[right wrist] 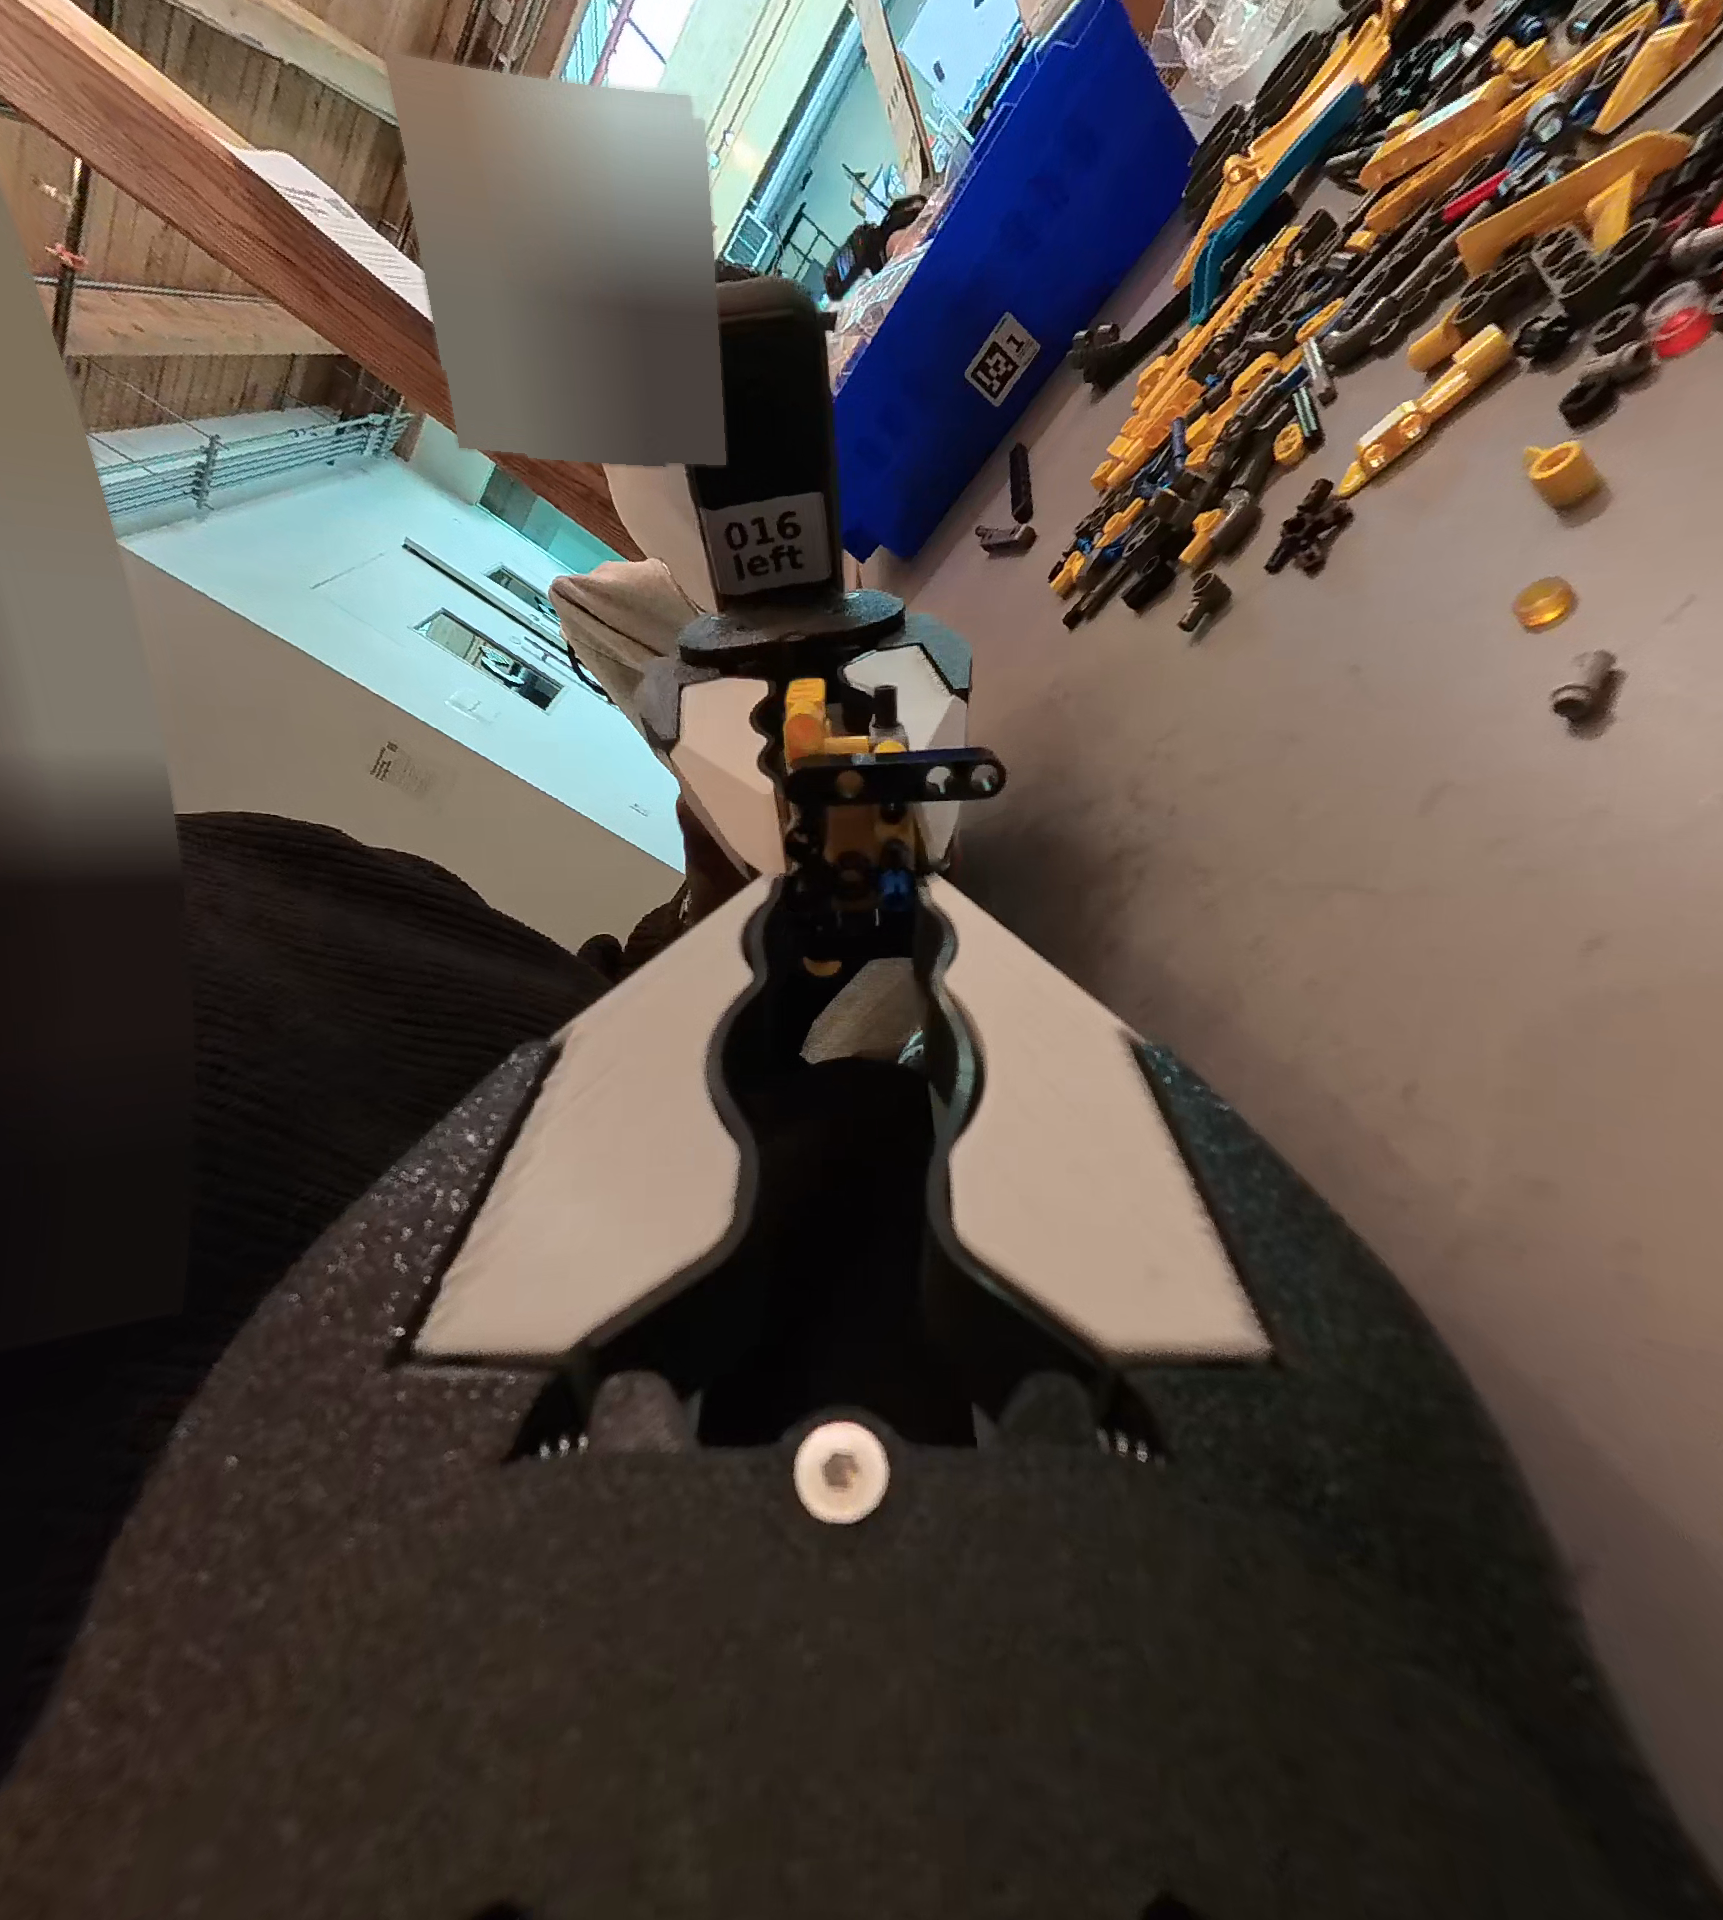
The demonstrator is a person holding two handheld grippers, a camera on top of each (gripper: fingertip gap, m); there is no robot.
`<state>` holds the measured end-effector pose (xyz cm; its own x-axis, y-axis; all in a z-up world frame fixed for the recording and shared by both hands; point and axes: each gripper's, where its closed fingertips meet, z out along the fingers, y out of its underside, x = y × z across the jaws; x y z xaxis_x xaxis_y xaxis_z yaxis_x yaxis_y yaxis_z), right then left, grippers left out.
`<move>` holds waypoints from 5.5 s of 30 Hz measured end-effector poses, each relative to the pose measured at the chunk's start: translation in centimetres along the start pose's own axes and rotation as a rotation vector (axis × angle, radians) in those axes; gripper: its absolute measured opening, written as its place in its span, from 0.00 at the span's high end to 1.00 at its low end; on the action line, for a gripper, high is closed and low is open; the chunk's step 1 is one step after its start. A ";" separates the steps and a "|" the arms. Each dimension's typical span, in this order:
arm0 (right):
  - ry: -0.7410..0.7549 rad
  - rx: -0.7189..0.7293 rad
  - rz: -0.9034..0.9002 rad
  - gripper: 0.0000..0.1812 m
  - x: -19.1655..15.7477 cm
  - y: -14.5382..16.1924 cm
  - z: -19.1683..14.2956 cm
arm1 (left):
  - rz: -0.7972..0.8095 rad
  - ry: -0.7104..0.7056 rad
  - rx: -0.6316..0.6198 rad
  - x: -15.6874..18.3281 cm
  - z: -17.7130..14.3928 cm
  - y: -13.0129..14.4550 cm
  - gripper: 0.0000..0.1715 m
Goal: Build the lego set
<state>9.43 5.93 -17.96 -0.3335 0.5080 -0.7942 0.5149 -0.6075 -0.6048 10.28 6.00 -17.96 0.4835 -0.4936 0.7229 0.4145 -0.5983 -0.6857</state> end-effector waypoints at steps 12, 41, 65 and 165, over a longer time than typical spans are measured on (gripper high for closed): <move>-0.014 -0.015 0.018 0.89 0.1 0.0 0.0 | 0.063 -0.060 0.039 -0.1 0.0 -0.1 0.88; 0.034 -0.185 -0.189 0.89 0.5 1.4 -0.1 | 0.134 -0.110 -0.050 -0.4 0.4 1.2 0.89; 0.019 -0.199 -0.356 0.89 -0.8 1.7 0.5 | 0.182 -0.032 -0.038 0.9 -0.2 1.4 0.88; 1.079 -0.122 -0.658 0.94 4.9 3.7 -7.1 | 0.168 -0.305 -0.066 -3.2 0.2 0.9 0.86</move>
<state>15.28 10.52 -23.69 0.2278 0.9637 0.1392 0.5853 -0.0212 -0.8105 9.28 7.16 -20.94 0.7529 -0.3834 0.5349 0.2639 -0.5687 -0.7791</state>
